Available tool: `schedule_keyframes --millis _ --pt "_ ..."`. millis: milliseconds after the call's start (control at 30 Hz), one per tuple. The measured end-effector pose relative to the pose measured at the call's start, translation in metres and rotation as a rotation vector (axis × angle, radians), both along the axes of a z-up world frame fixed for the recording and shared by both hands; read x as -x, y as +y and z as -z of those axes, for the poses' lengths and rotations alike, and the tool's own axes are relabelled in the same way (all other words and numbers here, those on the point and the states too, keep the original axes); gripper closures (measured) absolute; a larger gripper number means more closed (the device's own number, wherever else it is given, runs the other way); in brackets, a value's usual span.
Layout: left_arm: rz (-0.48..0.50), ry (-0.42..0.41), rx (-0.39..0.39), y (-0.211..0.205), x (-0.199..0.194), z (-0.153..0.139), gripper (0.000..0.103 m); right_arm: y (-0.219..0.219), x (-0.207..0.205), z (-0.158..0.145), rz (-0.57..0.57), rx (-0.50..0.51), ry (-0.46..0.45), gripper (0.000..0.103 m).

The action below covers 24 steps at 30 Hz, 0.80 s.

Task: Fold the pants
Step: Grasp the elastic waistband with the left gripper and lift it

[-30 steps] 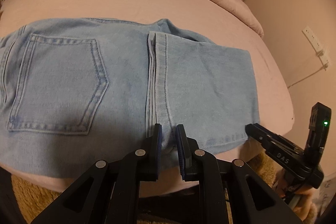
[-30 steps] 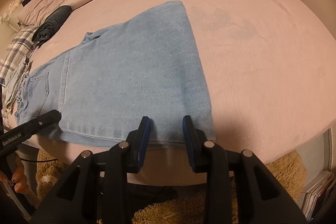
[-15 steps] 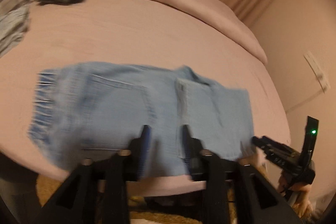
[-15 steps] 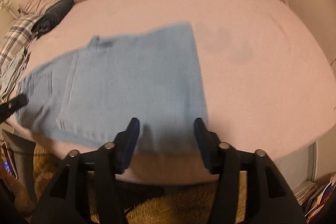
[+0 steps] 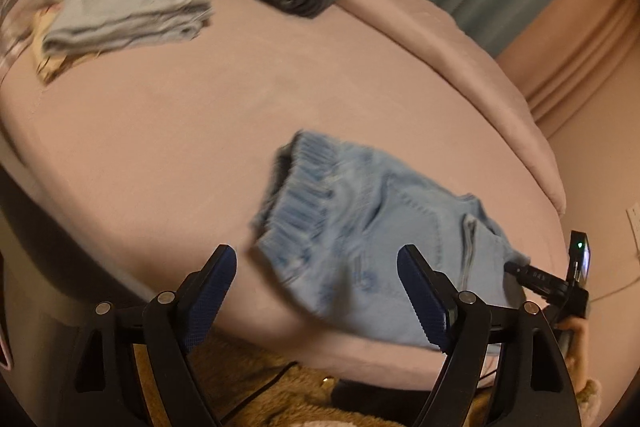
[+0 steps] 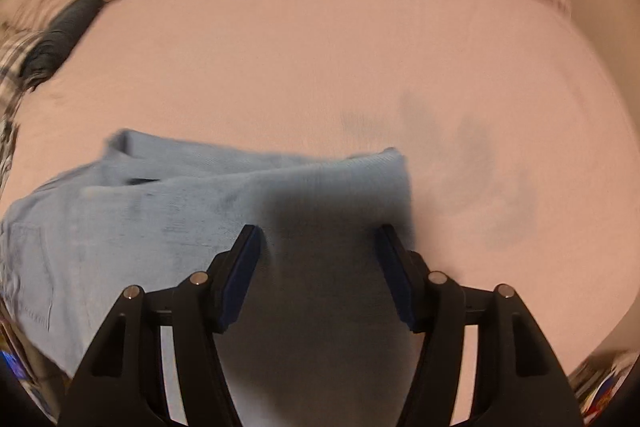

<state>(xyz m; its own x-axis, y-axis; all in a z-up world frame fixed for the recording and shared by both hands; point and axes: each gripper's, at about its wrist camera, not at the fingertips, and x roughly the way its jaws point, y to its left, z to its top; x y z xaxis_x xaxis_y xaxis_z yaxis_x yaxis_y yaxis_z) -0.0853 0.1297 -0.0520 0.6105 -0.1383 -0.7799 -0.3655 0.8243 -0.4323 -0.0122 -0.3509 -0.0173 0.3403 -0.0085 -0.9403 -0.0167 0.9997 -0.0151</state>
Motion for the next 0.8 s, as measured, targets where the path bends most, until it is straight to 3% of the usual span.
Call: schedule_keyframes --millis 267,367,433,567,633,800 --pt "0.016 0.039 0.127 -0.006 -0.010 0.035 0.021 0.008 0.004 -0.002 0.044 0.047 -0.055 0.037" --pt "0.022 0.065 0.156 -0.011 -0.022 0.046 0.033 0.015 0.021 -0.013 0.052 0.061 -0.064 0.037" --pt "0.017 0.038 0.131 -0.016 -0.028 0.046 0.051 0.017 0.031 -0.025 0.039 0.011 -0.073 0.037" --pt "0.001 0.040 0.124 -0.019 -0.034 0.051 0.065 0.020 0.059 -0.049 0.017 -0.095 -0.111 0.035" --pt "-0.004 0.042 0.108 -0.022 -0.032 0.042 0.079 0.021 0.069 -0.052 0.015 -0.109 -0.108 0.035" --pt "0.046 -0.035 -0.038 -0.051 -0.032 -0.015 0.086 0.012 0.084 -0.052 0.015 -0.034 -0.121 0.035"
